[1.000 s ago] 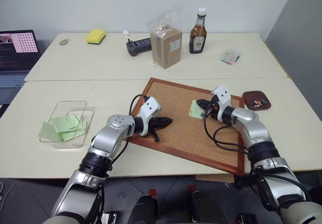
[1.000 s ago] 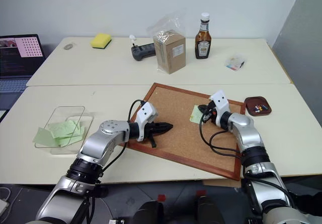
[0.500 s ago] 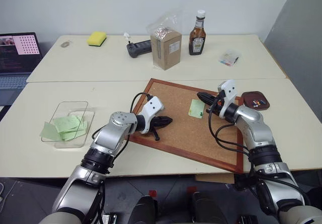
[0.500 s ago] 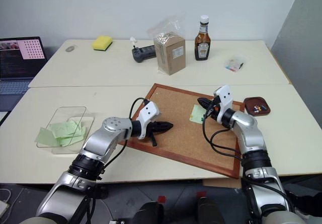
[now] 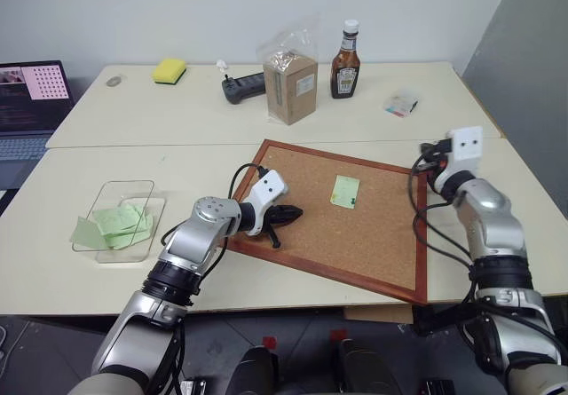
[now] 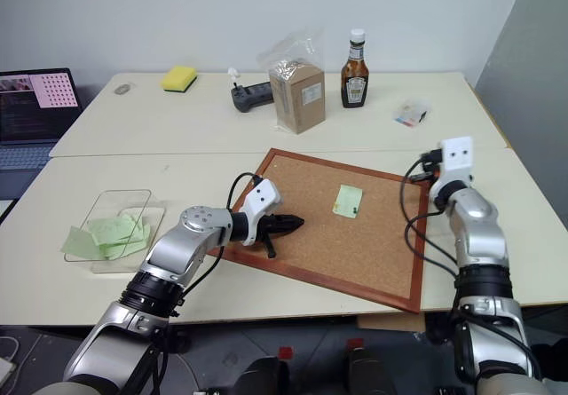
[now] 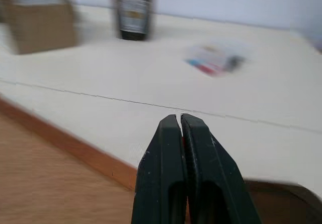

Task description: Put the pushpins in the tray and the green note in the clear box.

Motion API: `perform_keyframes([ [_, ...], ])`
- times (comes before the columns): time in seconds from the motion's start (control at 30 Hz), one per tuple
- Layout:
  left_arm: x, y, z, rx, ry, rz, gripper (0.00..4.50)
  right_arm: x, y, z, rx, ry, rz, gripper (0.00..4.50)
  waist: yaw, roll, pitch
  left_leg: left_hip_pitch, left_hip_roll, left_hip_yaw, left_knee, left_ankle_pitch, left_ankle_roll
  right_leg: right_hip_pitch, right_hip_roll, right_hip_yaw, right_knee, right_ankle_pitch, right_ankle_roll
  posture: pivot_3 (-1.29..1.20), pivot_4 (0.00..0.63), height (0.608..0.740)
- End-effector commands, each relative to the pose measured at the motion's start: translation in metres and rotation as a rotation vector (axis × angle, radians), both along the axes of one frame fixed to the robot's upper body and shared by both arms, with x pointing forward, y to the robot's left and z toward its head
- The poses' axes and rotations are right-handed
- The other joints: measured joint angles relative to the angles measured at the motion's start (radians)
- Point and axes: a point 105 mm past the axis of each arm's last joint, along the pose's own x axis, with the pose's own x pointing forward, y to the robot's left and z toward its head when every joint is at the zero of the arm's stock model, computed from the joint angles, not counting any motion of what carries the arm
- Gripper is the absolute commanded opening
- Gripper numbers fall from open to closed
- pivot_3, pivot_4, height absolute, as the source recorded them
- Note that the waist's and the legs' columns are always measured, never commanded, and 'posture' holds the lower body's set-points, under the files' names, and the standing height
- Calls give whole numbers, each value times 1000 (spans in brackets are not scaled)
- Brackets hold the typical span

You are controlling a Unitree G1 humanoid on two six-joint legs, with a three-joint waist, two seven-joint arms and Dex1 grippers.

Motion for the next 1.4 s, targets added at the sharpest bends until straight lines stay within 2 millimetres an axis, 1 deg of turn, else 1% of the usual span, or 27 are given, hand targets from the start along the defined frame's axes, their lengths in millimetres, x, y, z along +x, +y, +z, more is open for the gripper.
perform_keyframes([
  [0.03,-3,13,-22,73,73,39,0,6,-24,8,44,4,-108,5,-1,0,0,0,0,0,0,0,0,0,0,0,0,0,0,0,150,740],
  [0.17,-4,13,-21,77,59,28,0,12,-27,-4,107,59,-120,5,-2,0,0,0,0,1,0,0,0,0,0,1,0,0,0,0,150,740],
  [0.27,-4,14,-21,75,59,31,0,15,-28,-12,116,96,-124,5,-4,0,0,0,0,1,0,0,0,0,0,1,0,0,0,0,150,740],
  [0.3,-5,14,-21,75,59,33,0,16,-28,-13,115,102,-124,362,-5,0,0,0,0,1,-1,0,0,0,0,1,-1,0,0,0,150,740],
  [0.4,-5,16,-20,77,58,37,0,18,-30,-16,103,115,-134,672,-9,0,0,0,0,1,-1,0,0,0,0,1,-1,0,0,0,150,740],
  [0.43,-5,17,-20,77,58,39,0,18,-30,-16,100,117,-131,1011,-10,0,0,0,0,1,-1,0,0,0,0,1,-1,0,0,0,150,740],
  [0.47,-5,17,-20,78,58,40,0,18,-31,-17,93,121,-131,1104,-11,0,0,0,0,1,-1,0,0,0,0,1,-1,0,0,0,150,740],
  [0.57,-6,18,-20,79,57,42,0,19,-31,-18,91,123,-129,1814,-14,0,0,0,0,1,-2,0,0,0,0,1,-1,0,0,0,150,740],
  [0.63,-6,19,-20,81,56,43,0,19,-30,-17,86,117,-128,2148,-15,0,0,0,0,1,-2,0,0,0,0,1,-1,0,0,0,150,740],
  [0.73,-5,19,-20,82,54,44,0,19,-30,-12,73,92,-123,2683,-16,0,0,0,0,1,-2,0,0,0,0,1,-1,0,0,0,150,740],
  [0.77,-5,19,-20,81,53,44,0,19,-30,-9,74,81,-119,2945,-16,0,0,0,0,1,-2,0,0,0,0,1,-1,0,0,0,150,740],
  [0.8,-4,18,-20,81,52,44,0,18,-31,-6,74,72,-119,3069,-16,0,0,0,0,1,-2,0,0,0,0,1,-1,0,0,0,150,740],
  [0.83,-4,18,-19,80,52,43,0,18,-30,-2,75,54,-113,3330,-16,0,0,0,0,1,-2,0,0,0,0,1,-1,0,0,0,150,740],
  [0.87,-4,18,-19,80,51,42,0,17,-29,3,75,35,-104,3459,-16,0,0,0,0,1,-2,0,0,0,0,1,-1,0,0,0,150,740],
  [0.9,-4,18,-19,80,51,42,0,17,-28,6,75,22,-95,3713,-16,0,0,0,0,1,-2,0,0,0,0,1,-1,0,0,0,150,740],
  [1.0,-3,18,-19,80,51,41,0,13,-17,18,90,-23,-24,4304,-16,0,0,0,0,1,-2,0,0,0,0,1,-1,0,0,0,150,740],
  [1.03,-3,18,-19,80,51,41,0,12,-12,21,86,-34,8,4429,-16,0,0,0,0,1,-2,0,0,0,0,1,-1,0,0,0,150,740],
  [1.07,-3,17,-19,80,51,40,0,9,-5,23,87,-41,61,4429,-16,0,0,0,0,0,-2,0,0,0,0,1,-1,0,0,0,150,740],
  [1.13,-3,17,-19,79,52,39,0,2,12,20,9,-26,184,4429,-14,0,0,0,0,0,-2,0,0,0,0,1,-1,0,0,0,150,740],
  [1.2,-4,17,-20,80,58,33,0,-12,36,12,-44,-6,378,4429,-14,0,0,-1,0,0,-2,0,0,0,0,0,-2,0,0,0,150,740],
  [1.23,-4,17,-20,81,61,31,0,-22,50,10,-46,-2,490,4429,-14,0,0,-1,0,0,-2,0,0,0,0,0,-2,0,0,0,150,740],
  [1.3,-4,17,-21,82,62,29,0,-40,70,8,-27,12,668,4429,-14,0,0,-1,0,0,-2,0,0,0,0,0,-2,0,0,0,150,740],
  [1.4,-3,18,-19,84,61,29,0,-57,89,1,-29,41,823,4429,-16,0,0,0,0,0,-2,0,0,0,0,0,-2,0,1,0,150,740],
])
